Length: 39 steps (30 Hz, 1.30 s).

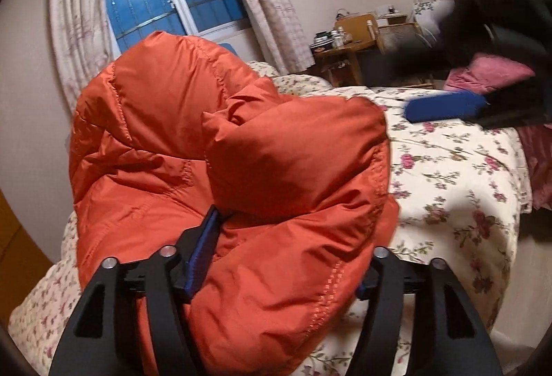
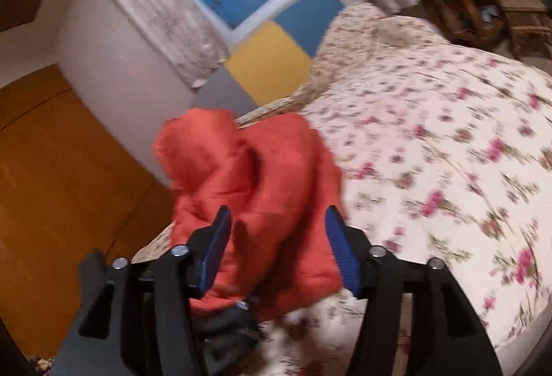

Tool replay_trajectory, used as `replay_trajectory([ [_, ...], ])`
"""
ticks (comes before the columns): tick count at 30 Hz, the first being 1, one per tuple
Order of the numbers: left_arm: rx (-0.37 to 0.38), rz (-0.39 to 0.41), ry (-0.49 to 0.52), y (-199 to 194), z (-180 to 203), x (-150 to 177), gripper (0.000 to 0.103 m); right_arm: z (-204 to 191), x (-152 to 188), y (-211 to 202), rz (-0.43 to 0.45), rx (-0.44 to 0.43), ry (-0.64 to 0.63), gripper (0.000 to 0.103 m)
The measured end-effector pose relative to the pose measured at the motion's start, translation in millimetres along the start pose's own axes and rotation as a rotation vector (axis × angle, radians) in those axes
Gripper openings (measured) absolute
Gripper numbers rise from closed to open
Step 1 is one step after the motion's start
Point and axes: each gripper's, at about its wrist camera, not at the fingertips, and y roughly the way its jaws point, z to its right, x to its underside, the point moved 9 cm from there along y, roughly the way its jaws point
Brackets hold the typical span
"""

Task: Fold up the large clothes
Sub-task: 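Lower the folded jacket onto the bed and press it with both tools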

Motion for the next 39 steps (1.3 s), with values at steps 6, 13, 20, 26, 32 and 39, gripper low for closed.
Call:
replay_trajectory([
  [6,0.058,0.013,-0.002,-13.6,3.1,0.7,0.069,6.4,18.3,41.5,-0.149,0.114,-0.041,0.012],
  [13,0.08,0.065,-0.16,-54.2,-22.0,8.0,0.069,50.9,54.7,64.1,-0.218,0.235,-0.015,0.01],
  [20,-0.192,0.023,-0.459,-45.1,-127.8,26.0,0.069,53.8,56.8,62.5,-0.203,0.233,-0.011,0.01],
  [26,-0.212,-0.016,-0.66,-18.3,-174.3,32.7,0.069,41.1,35.8,40.5,-0.131,0.18,-0.015,0.021],
  [32,-0.162,-0.049,-0.628,1.5,-166.6,12.5,0.069,-1.6,-5.1,16.3,-0.009,0.167,-0.143,0.021],
  [39,-0.13,-0.095,-0.691,16.1,-178.9,10.7,0.069,-80.5,-40.8,44.0,0.011,0.078,-0.297,0.038],
])
